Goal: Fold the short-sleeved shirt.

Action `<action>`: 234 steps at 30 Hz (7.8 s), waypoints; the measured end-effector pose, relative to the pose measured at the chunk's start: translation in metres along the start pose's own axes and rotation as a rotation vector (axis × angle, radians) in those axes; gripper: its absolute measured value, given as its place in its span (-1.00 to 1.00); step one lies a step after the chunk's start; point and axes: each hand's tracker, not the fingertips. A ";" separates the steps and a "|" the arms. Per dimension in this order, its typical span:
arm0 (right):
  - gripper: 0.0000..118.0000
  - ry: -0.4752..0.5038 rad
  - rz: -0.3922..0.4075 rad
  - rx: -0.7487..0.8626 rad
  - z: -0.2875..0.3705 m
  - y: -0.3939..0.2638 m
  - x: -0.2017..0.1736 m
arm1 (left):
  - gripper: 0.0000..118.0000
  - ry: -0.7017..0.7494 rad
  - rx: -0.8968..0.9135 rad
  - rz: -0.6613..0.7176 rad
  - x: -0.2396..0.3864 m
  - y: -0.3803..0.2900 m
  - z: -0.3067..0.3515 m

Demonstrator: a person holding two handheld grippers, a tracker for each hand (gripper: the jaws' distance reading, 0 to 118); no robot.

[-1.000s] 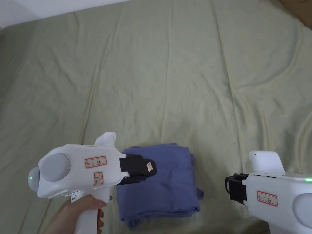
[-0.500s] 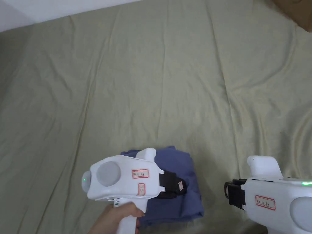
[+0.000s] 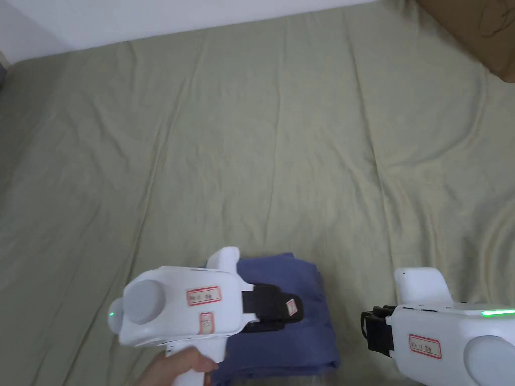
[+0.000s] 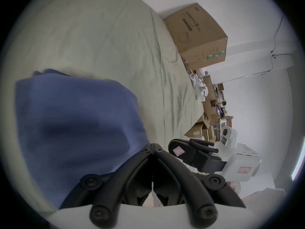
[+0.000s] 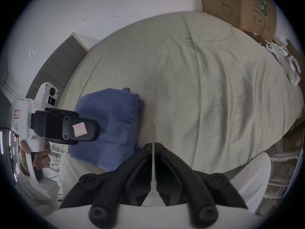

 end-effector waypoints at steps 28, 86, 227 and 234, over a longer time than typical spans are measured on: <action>-0.95 0.093 0.154 -0.138 -0.087 0.039 -0.075 | 0.89 -0.114 0.127 0.188 -0.099 -0.040 0.089; -0.95 0.093 0.064 0.005 -0.035 0.035 -0.066 | -1.00 0.505 0.305 -0.197 -0.027 0.003 0.202; 0.92 -0.202 0.280 0.939 0.145 0.020 -0.126 | 0.93 0.925 1.020 -0.513 0.186 -0.084 0.140; 0.92 -0.203 0.278 0.930 0.144 0.022 -0.125 | 0.93 0.894 0.979 -0.491 0.191 -0.083 0.142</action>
